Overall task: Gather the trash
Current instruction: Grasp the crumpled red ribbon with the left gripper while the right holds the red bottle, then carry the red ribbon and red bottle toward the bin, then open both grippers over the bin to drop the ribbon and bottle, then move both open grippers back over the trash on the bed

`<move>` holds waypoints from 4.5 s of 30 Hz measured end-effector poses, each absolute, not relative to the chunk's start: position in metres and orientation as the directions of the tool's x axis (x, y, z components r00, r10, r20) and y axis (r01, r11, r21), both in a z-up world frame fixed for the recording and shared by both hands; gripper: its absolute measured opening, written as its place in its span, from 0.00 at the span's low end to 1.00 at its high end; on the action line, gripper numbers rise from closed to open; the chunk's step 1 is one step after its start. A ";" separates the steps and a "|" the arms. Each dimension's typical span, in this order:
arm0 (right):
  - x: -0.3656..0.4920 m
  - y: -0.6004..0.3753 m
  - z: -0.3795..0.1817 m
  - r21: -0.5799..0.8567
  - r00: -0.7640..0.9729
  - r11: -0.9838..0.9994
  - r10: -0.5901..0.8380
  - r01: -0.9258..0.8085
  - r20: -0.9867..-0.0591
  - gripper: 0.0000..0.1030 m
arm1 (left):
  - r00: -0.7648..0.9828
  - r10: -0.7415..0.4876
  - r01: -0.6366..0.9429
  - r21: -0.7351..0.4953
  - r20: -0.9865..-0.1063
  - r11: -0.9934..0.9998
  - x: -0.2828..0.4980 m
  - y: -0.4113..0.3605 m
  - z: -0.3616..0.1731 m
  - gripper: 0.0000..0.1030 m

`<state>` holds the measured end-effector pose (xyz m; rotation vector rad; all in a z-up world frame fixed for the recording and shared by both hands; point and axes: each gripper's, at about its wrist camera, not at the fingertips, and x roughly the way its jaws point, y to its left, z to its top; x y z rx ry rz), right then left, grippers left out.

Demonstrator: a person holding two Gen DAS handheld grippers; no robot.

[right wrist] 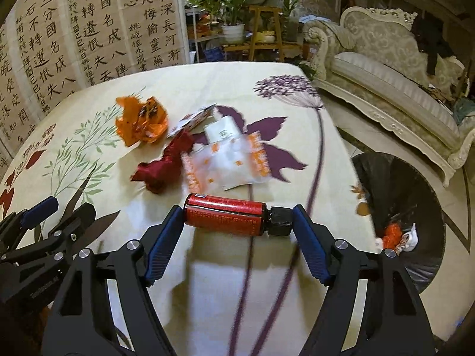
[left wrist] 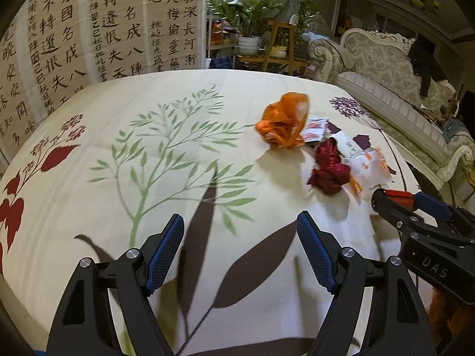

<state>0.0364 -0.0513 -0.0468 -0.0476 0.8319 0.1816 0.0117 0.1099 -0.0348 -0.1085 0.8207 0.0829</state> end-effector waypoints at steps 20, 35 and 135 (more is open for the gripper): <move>0.051 -0.136 -0.040 0.061 0.700 0.998 0.060 -0.024 -0.712 0.70 | 0.682 -0.047 0.013 -0.052 -0.730 0.999 0.063 0.059 -0.028 0.72; 0.046 -0.145 -0.042 0.076 0.704 0.997 0.063 -0.013 -0.708 0.70 | 0.679 -0.118 0.078 -0.088 -0.724 0.993 0.055 0.053 -0.031 0.20; 0.039 -0.204 -0.033 0.058 0.747 0.988 -0.070 0.144 -0.661 0.74 | 0.791 -0.100 0.119 -0.008 -0.604 0.993 0.044 -0.010 0.005 0.71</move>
